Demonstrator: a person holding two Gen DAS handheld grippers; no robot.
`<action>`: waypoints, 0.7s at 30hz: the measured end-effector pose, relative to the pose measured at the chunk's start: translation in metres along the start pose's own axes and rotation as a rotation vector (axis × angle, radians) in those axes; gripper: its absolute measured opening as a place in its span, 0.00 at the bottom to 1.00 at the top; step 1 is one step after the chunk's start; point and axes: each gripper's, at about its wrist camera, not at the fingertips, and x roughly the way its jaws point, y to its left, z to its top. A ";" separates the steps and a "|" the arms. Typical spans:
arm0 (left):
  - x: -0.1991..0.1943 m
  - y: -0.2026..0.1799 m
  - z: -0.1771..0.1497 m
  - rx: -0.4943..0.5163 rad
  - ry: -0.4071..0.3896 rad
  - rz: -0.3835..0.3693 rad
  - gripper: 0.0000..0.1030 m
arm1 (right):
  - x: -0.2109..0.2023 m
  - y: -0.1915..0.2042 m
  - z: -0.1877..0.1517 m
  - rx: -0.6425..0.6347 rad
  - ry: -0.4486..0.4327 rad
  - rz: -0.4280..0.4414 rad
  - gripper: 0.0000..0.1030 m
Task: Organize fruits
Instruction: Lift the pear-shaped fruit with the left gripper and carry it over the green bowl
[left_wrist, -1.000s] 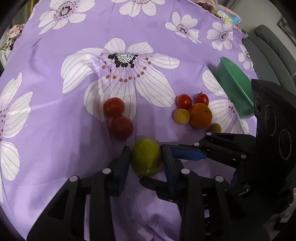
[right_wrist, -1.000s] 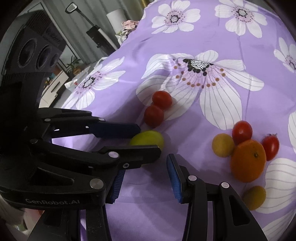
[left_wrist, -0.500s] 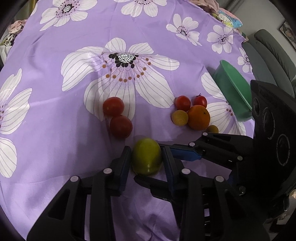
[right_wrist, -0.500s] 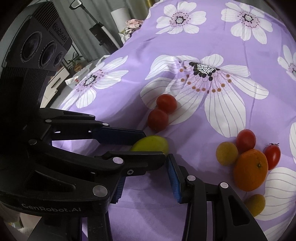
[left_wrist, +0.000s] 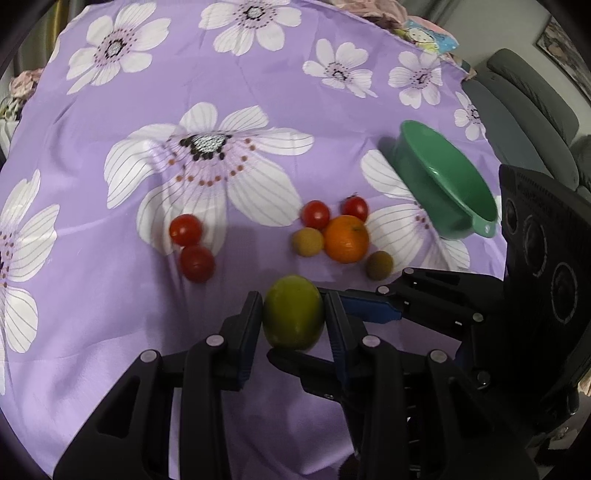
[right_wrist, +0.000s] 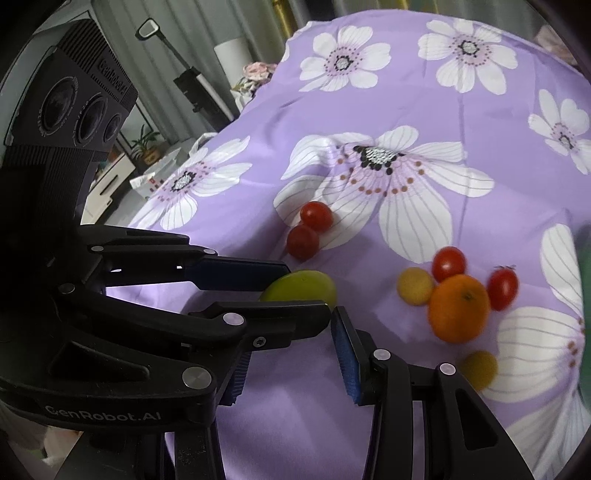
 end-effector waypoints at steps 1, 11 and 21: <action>-0.002 -0.005 0.000 0.010 -0.003 0.000 0.33 | -0.004 -0.001 -0.002 0.000 -0.007 -0.004 0.42; -0.012 -0.040 -0.001 0.077 -0.034 0.009 0.33 | -0.038 -0.006 -0.015 0.013 -0.079 -0.039 0.42; -0.018 -0.071 0.006 0.146 -0.059 0.015 0.33 | -0.063 -0.016 -0.024 0.033 -0.148 -0.066 0.42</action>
